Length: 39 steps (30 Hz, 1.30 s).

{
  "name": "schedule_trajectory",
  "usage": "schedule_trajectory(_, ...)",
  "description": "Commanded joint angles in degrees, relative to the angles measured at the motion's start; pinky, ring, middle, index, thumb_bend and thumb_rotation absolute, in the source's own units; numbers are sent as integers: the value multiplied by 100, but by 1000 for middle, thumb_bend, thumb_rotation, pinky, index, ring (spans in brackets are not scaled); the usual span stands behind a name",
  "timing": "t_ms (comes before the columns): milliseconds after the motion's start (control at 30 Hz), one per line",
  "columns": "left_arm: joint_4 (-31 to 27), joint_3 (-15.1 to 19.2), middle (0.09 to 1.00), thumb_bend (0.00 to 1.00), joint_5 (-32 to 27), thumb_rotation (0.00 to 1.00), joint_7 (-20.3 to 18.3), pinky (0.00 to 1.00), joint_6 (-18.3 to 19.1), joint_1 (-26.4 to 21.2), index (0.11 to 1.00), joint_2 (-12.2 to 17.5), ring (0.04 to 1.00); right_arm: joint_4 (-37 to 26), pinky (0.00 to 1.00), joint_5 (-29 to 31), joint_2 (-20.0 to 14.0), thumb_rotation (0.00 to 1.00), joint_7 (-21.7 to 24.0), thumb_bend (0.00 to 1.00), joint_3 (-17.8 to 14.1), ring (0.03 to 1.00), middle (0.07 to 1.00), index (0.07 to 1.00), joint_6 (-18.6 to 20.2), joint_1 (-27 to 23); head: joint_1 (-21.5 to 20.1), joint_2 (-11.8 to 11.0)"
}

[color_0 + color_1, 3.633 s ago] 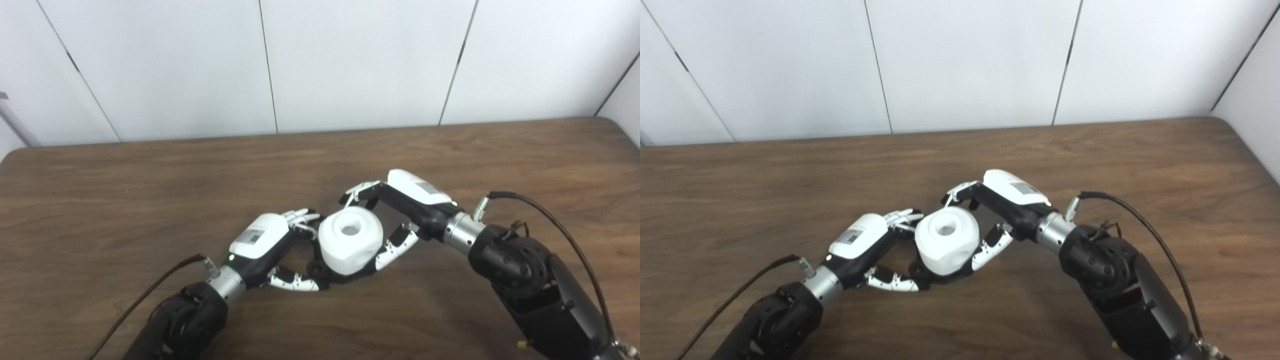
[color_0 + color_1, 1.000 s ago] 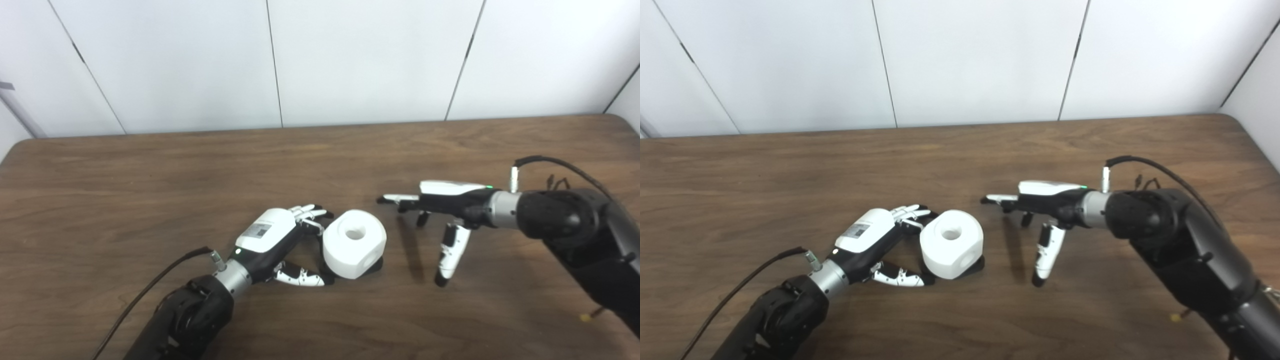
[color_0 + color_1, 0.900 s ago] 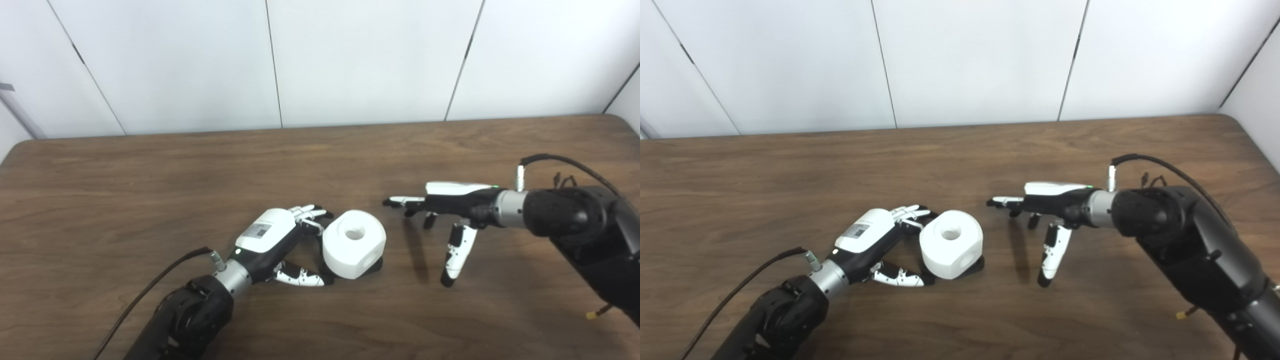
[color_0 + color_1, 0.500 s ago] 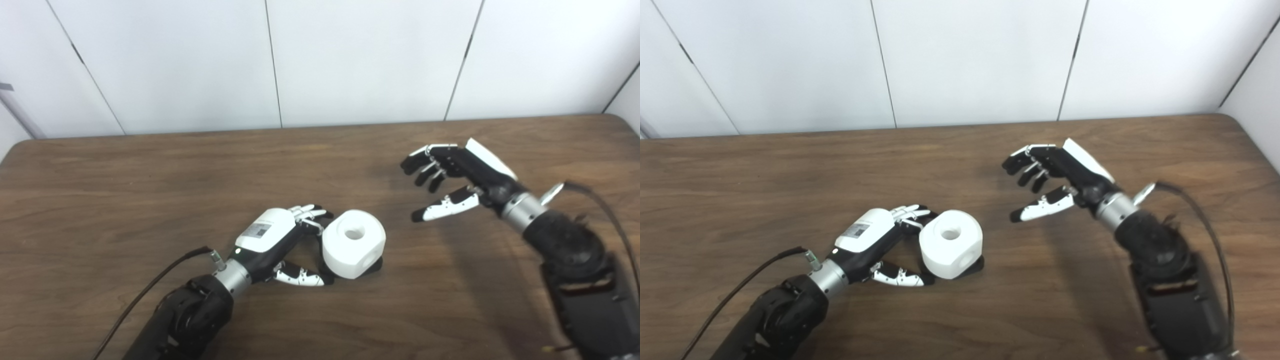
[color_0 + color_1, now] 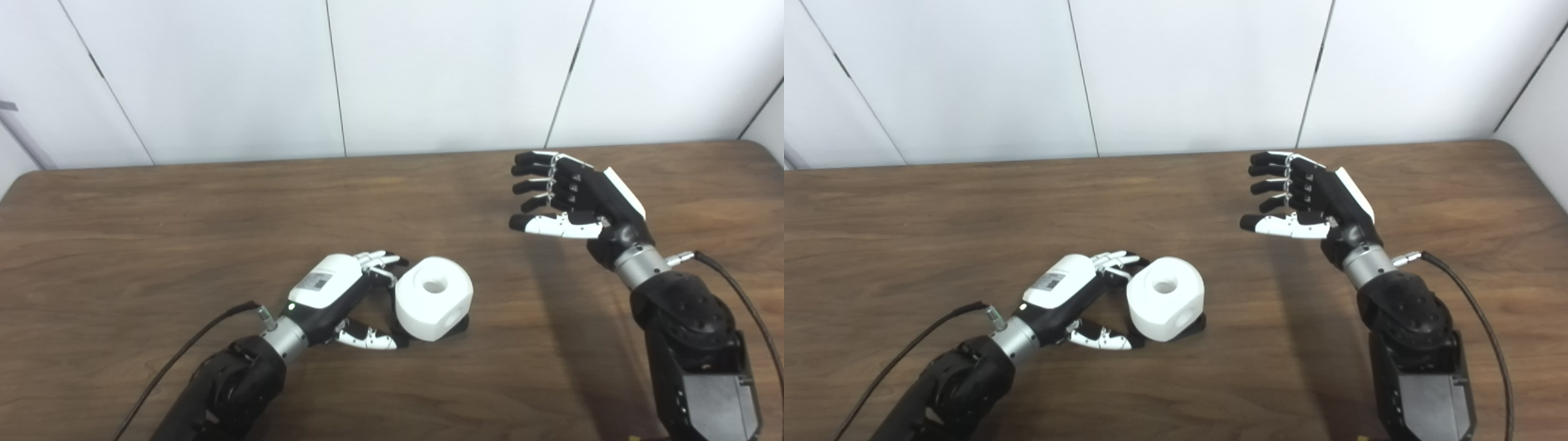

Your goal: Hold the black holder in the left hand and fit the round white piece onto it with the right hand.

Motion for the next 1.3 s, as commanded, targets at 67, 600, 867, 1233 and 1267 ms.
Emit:
schedule_trajectory(67,-136,-100,962,801,188,180,-568,872,424,42,707,216,937,-207,561,41,-133,98,-68,688,107,661,728,729,-188,-116,46,-11)
schedule_trajectory(600,-258,1532,957,829,-580,104,477,771,727,643,943,39,916,-147,569,-19,-252,77,-160,745,363,639,735,732,-355,-88,140,-62)
schedule_trajectory(867,-87,2185,928,696,-2728,1,735,723,-233,746,929,-549,881,-81,563,-5,-215,45,-224,719,389,644,731,725,-467,-39,109,-107)
schedule_trajectory(1233,-898,2717,763,754,-4100,410,1012,584,555,642,796,-1378,716,117,495,-261,29,328,-805,546,270,619,695,691,-1296,197,271,-258)
schedule_trajectory(1267,-963,2737,755,747,-4106,432,1056,584,657,621,796,-1412,712,156,501,-288,62,358,-856,563,267,624,696,688,-1435,217,271,-258)
